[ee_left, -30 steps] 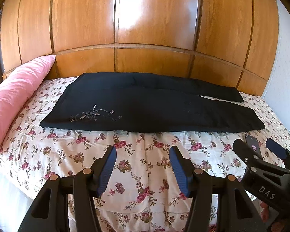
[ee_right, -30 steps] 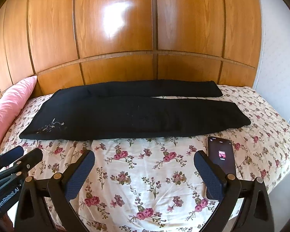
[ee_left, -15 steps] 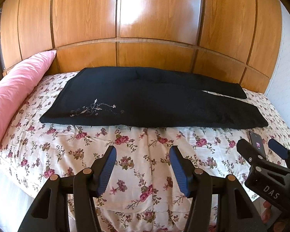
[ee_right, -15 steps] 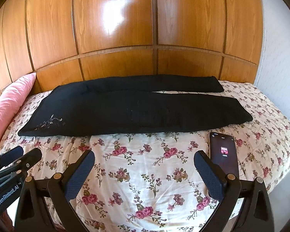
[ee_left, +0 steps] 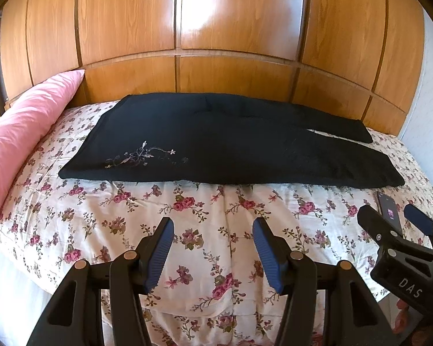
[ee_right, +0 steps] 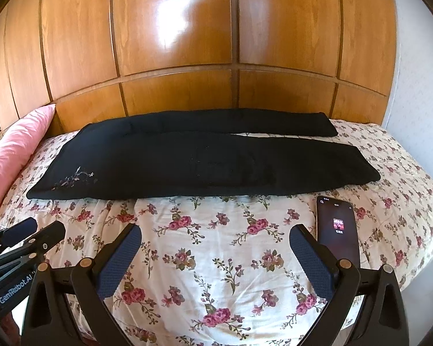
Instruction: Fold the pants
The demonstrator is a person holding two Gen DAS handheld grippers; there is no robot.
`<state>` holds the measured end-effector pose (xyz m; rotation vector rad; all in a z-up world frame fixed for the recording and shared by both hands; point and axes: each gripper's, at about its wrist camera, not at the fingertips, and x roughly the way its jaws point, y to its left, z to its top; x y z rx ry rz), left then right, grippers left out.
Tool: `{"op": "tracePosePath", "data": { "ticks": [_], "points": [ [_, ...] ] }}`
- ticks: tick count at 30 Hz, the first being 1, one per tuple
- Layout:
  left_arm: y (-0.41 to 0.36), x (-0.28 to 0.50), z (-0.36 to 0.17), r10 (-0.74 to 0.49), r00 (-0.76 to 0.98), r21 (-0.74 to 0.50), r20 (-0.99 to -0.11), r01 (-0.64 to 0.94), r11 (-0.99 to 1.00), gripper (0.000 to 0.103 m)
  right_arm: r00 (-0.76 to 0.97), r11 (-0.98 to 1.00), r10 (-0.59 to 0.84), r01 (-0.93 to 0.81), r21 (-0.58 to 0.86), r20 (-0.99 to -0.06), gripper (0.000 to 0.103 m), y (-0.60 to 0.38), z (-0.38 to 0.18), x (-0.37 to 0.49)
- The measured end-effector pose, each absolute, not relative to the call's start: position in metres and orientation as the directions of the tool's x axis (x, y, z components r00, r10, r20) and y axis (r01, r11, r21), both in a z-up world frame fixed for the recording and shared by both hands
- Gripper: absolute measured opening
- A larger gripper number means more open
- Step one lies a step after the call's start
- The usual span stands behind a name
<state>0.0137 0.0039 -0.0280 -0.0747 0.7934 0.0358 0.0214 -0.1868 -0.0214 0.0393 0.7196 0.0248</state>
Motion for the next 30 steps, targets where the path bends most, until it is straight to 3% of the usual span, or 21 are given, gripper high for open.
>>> {"op": "tracePosePath", "data": {
  "ticks": [11,18,28,30],
  "points": [
    [0.032,0.050,-0.051,-0.149,0.605,-0.208,-0.782,-0.028,0.978,0.058,0.756,0.999,0.000,-0.021,-0.024,-0.654,0.103,-0.197,-0.023,0.063],
    [0.061,0.075,-0.063,-0.211,0.597,-0.284,-0.774,-0.029,0.958,0.058,0.758,0.996,-0.023,-0.040,-0.082,-0.652,0.103,-0.203,-0.023,0.095],
    [0.140,0.112,-0.081,-0.206,0.643,-0.450,-0.738,-0.241,0.860,0.059,0.745,0.991,-0.085,-0.004,-0.132,-0.661,0.103,-0.247,-0.036,0.134],
    [0.154,0.116,-0.083,-0.184,0.659,-0.462,-0.729,-0.275,0.843,0.068,0.747,0.988,-0.110,0.012,-0.153,-0.656,0.103,-0.263,-0.037,0.142]
  ]
}}
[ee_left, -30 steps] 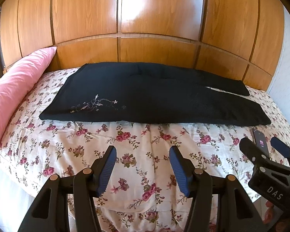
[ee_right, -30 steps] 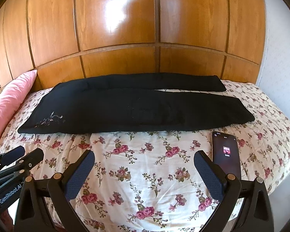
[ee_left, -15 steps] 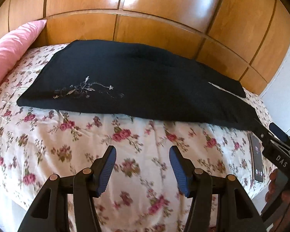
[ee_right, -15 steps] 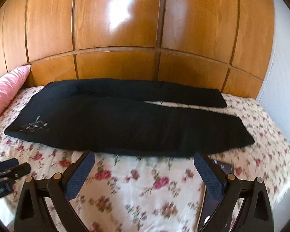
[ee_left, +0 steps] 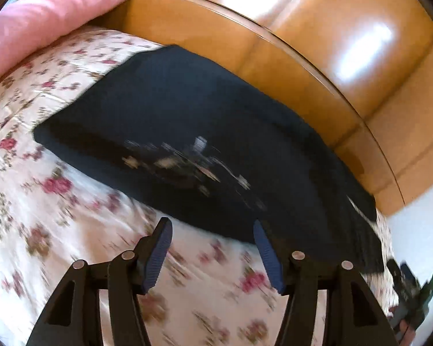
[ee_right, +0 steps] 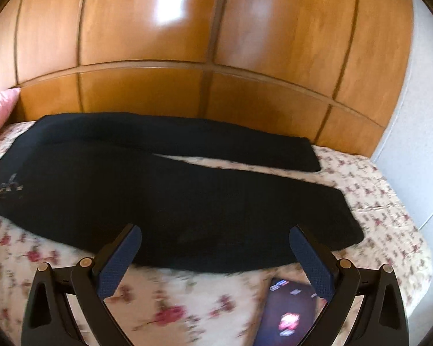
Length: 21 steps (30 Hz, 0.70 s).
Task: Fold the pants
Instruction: 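Grasp the waistband end of the black pants with both tools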
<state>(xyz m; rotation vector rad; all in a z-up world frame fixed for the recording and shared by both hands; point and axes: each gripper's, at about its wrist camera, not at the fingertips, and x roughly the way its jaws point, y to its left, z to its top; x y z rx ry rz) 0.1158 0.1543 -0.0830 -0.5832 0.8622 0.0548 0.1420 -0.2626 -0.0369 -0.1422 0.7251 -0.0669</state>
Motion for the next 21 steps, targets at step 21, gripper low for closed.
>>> {"op": "tracePosePath", "data": {
  "ticks": [21],
  "points": [
    [0.244,0.127,-0.103,0.058,0.724,-0.463,-0.688,-0.499,0.733,0.084,0.524,0.916,-0.268,0.400,-0.045,-0.808,0.103,-0.468,-0.086,0.185]
  ]
}}
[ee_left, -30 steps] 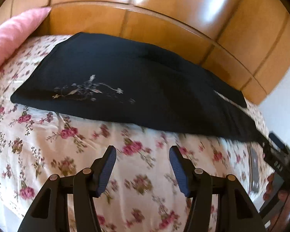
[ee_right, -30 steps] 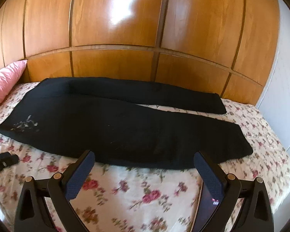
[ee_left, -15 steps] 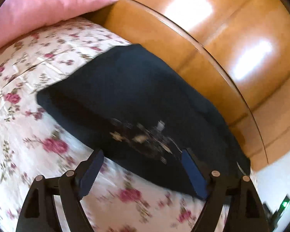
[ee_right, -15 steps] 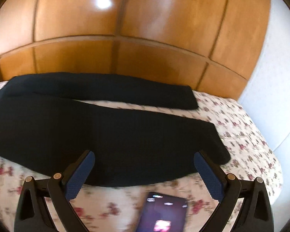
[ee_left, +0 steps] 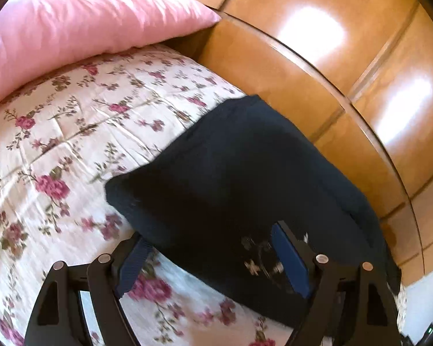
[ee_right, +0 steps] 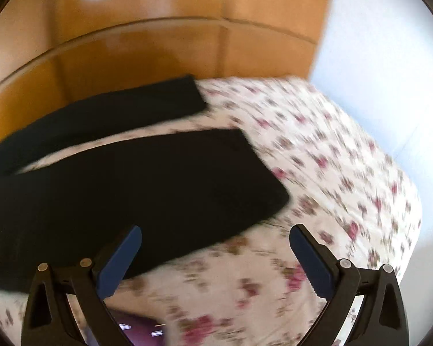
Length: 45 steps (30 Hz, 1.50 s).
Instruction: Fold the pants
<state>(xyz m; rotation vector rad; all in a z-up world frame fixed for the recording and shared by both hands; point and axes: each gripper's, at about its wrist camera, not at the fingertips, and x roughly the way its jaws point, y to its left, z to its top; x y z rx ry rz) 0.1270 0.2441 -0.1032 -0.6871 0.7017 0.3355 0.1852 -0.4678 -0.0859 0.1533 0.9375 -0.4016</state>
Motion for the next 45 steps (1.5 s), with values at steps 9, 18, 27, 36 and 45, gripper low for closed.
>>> {"op": "tracePosePath", "data": {
  "ticks": [9,18,27,36,45],
  "points": [
    [0.246,0.137,-0.110,0.062,0.711,-0.434,-0.700,-0.494,0.753,0.083,0.525,0.770,-0.060,0.565,0.295,-0.849,0.093,-0.545,-0.121,0.188],
    [0.239,0.144,-0.120,-0.150,0.717,-0.573,-0.681,-0.395,0.718,0.026,0.542,0.774,0.040,0.514,0.369,-0.839,0.010,-0.527,-0.120,0.222],
    [0.258,0.128,-0.103,-0.226,0.784,-0.698,-0.578,-0.331,0.635,0.006,0.638,0.802,-0.027,0.473,0.365,-0.769,0.007,-0.525,-0.073,0.192],
    [0.267,0.072,-0.044,-0.271,0.848,-0.755,-0.455,-0.207,0.622,0.005,0.702,0.843,-0.114,0.443,0.306,-0.703,0.007,-0.518,-0.018,0.141],
    [0.268,-0.003,-0.056,-0.282,0.805,-0.716,-0.522,-0.233,0.658,0.006,0.646,0.842,-0.124,0.470,0.265,-0.753,0.007,-0.529,-0.035,0.070]
  ]
}}
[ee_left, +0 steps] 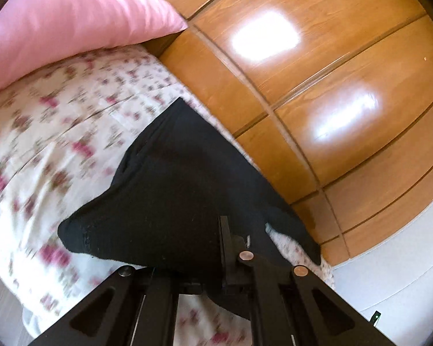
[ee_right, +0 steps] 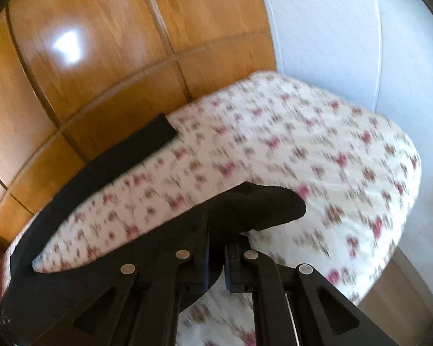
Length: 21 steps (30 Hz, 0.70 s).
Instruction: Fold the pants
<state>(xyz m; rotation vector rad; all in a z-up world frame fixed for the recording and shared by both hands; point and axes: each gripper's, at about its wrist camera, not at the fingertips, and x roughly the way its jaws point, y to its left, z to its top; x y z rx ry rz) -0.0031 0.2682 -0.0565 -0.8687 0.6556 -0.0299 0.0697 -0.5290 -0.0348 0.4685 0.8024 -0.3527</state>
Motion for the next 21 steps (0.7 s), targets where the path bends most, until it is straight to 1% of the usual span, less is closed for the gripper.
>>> {"op": "tracePosePath", "data": {
  "ticks": [5,7,8,10,11,12,13,14,15,18,19,21],
  "points": [
    [0.264,-0.030,-0.092,-0.271,0.762,-0.689,-0.588,-0.296,0.662,0.006,0.587,0.823,-0.104,0.504,0.262,-0.803,0.008,-0.536,-0.076,0.049],
    [0.265,-0.030,-0.107,-0.273,0.738,-0.685,-0.616,-0.332,0.648,0.009,0.565,0.822,-0.096,0.509,0.255,-0.820,0.008,-0.537,-0.090,0.046],
    [0.267,-0.030,-0.110,-0.252,0.724,-0.663,-0.642,-0.359,0.657,0.011,0.551,0.822,-0.096,0.514,0.246,-0.829,0.012,-0.537,-0.098,0.044],
    [0.273,-0.035,-0.110,-0.228,0.723,-0.652,-0.652,-0.381,0.656,0.019,0.551,0.807,-0.090,0.529,0.264,-0.830,0.019,-0.543,-0.106,0.039],
    [0.276,-0.039,-0.108,-0.205,0.725,-0.641,-0.658,-0.396,0.657,0.029,0.562,0.801,-0.093,0.532,0.273,-0.822,0.028,-0.546,-0.105,0.036],
    [0.281,-0.044,-0.105,-0.189,0.730,-0.639,-0.656,-0.405,0.653,0.030,0.557,0.798,-0.112,0.544,0.259,-0.823,0.035,-0.549,-0.104,0.033],
    [0.285,-0.047,-0.104,-0.182,0.737,-0.643,-0.651,-0.407,0.648,0.030,0.541,0.791,-0.168,0.573,0.215,-0.824,0.046,-0.553,-0.102,0.029],
    [0.292,-0.054,-0.099,-0.155,0.751,-0.643,-0.642,-0.416,0.643,0.031,0.530,0.776,-0.221,0.604,0.182,-0.819,0.052,-0.558,-0.099,0.025],
    [0.296,-0.059,-0.094,-0.112,0.760,-0.625,-0.641,-0.431,0.651,0.033,0.528,0.759,-0.252,0.628,0.173,-0.811,0.052,-0.563,-0.096,0.021],
    [0.302,-0.063,-0.076,0.017,0.762,-0.547,-0.648,-0.480,0.686,0.033,0.536,0.714,-0.352,0.684,0.150,-0.768,0.054,-0.574,-0.082,0.014],
    [0.303,-0.061,-0.068,0.051,0.772,-0.530,-0.634,-0.482,0.698,0.033,0.548,0.714,-0.368,0.684,0.150,-0.752,0.055,-0.575,-0.077,0.016],
    [0.301,-0.049,-0.054,0.082,0.793,-0.515,-0.603,-0.466,0.719,0.034,0.608,0.739,-0.326,0.641,0.206,-0.724,0.055,-0.575,-0.069,0.027]
  ]
}}
